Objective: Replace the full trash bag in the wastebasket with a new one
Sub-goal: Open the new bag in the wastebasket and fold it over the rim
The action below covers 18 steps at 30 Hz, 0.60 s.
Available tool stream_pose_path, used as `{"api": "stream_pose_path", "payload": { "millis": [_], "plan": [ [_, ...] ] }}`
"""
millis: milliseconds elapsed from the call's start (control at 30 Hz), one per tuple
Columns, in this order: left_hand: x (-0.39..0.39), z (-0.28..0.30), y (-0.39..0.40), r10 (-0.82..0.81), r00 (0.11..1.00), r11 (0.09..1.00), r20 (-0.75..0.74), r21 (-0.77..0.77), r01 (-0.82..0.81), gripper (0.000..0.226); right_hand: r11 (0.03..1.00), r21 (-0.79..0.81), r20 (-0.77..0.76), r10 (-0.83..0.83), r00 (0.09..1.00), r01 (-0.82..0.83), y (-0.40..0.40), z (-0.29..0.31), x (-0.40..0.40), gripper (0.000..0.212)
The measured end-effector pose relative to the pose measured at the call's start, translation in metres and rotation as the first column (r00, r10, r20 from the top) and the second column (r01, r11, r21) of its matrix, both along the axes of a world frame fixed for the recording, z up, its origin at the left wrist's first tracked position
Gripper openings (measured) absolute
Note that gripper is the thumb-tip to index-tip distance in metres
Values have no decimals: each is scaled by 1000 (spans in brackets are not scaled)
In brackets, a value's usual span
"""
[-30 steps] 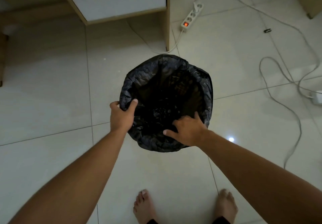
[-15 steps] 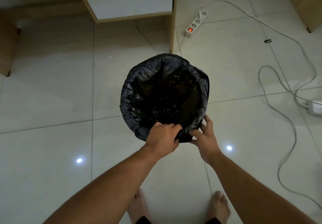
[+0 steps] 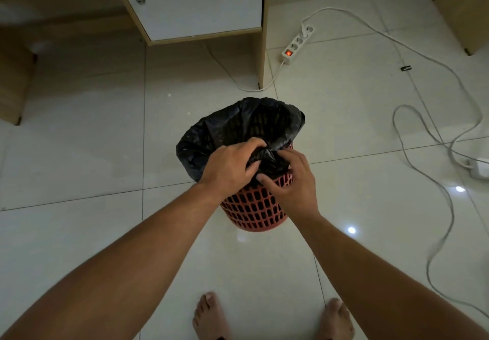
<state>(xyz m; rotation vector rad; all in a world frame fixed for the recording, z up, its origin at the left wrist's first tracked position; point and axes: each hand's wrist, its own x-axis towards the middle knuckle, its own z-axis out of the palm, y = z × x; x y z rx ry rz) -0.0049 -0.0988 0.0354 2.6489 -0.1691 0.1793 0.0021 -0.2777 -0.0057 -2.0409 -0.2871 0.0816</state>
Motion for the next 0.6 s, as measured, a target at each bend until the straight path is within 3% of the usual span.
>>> {"api": "stream_pose_path", "payload": {
  "millis": [100, 267, 333, 367, 467, 533, 600],
  "plan": [
    [-3, -1, 2, 21, 999, 1000, -35, -4, -21, 37, 997, -61, -12, -38, 999, 37, 4, -4, 11, 35],
    [-6, -1, 11, 65, 994, 998, -85, 27, -63, 37, 997, -76, -57, -26, 998, 22, 0, -8, 20, 46],
    [-4, 2, 11, 68, 993, 995, -102, 79, -60, 43, 997, -60, -39, -44, 998, 42, 2, -9, 20, 30],
    [-3, 4, 10, 64, 992, 994, -108, 99, -53, 48, 998, -6, -61, -60, 996, 59, 4, -9, 20, 21],
    [1, 9, 0, -6, 991, 996, -136, 83, 18, 66, 957, 266, -295, -37, 955, 119, 9, -3, 18, 21],
    [3, 8, -3, -64, 982, 991, -176, 106, 83, 70, 859, 480, -495, 96, 863, 179, 13, 3, 19, 11],
    [4, 3, -1, -72, 978, 988, -197, 120, 97, 64, 701, 621, -666, 236, 708, 351, 16, 7, 20, 8]
  ]
}}
